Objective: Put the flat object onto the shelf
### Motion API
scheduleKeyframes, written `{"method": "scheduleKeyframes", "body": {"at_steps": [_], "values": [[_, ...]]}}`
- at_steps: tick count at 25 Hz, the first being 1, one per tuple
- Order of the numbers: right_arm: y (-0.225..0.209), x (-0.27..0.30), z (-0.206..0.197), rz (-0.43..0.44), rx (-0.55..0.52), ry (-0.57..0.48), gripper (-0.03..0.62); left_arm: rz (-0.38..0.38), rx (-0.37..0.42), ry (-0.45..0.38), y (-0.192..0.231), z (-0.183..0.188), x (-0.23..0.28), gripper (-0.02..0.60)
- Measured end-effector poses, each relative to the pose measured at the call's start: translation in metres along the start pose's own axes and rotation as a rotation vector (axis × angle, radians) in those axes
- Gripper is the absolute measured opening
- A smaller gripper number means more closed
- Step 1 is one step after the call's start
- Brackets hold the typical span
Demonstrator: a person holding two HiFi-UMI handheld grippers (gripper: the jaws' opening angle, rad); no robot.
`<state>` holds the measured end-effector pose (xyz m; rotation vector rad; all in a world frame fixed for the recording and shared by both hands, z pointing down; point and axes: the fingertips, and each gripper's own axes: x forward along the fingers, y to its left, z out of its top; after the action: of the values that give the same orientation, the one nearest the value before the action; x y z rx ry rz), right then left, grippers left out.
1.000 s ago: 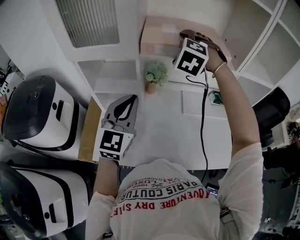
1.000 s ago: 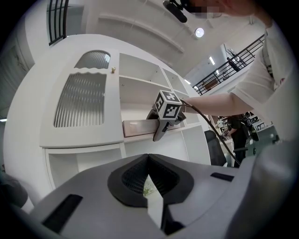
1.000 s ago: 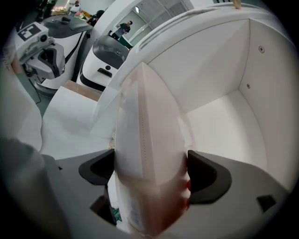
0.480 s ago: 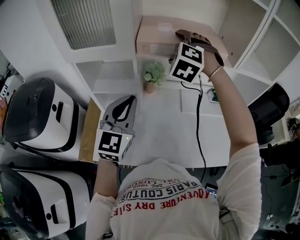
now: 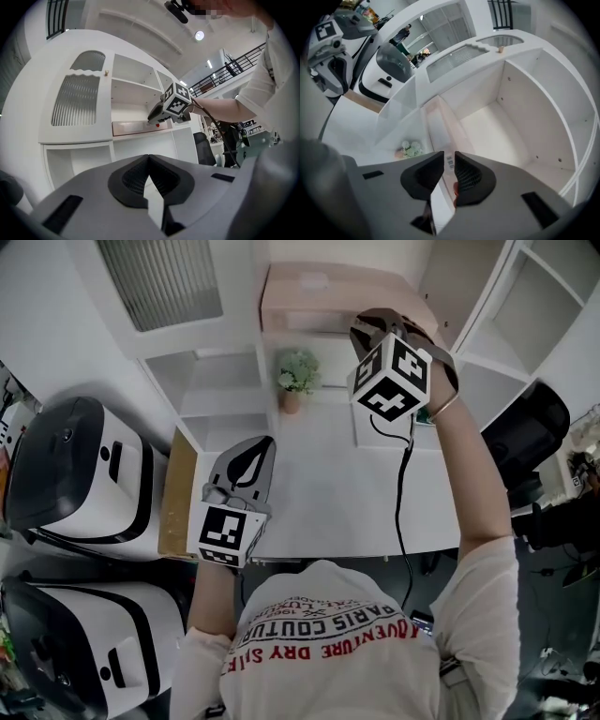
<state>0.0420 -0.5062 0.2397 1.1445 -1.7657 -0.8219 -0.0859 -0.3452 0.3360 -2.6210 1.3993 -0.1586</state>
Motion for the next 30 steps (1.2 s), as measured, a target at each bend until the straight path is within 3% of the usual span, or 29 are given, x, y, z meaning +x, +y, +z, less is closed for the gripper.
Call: {"method": "scheduleKeyframes", "body": {"at_steps": [4,9,22,30], "values": [[0.009,-0.026,-0.003,-0.034,0.09,-0.047,0.041,-0.021,-0.008,0.006,-0.01,-0.001,-0.009,0.014],[0.037,-0.058,-0.013,-0.042,0.214,-0.093,0.035,-0.048,-0.012,0.007,-0.02,-0.001,-0.017,0.012],[0.112,-0.109,-0.057,-0.056,0.717,-0.278,0.028,-0.032,-0.017,-0.032,-0.015,0.009,-0.019,0.012],[0.132,-0.121,-0.066,-0.049,0.854,-0.362,0.026,0.002,-0.034,-0.051,-0.004,0.011,-0.014,0.012]]}}
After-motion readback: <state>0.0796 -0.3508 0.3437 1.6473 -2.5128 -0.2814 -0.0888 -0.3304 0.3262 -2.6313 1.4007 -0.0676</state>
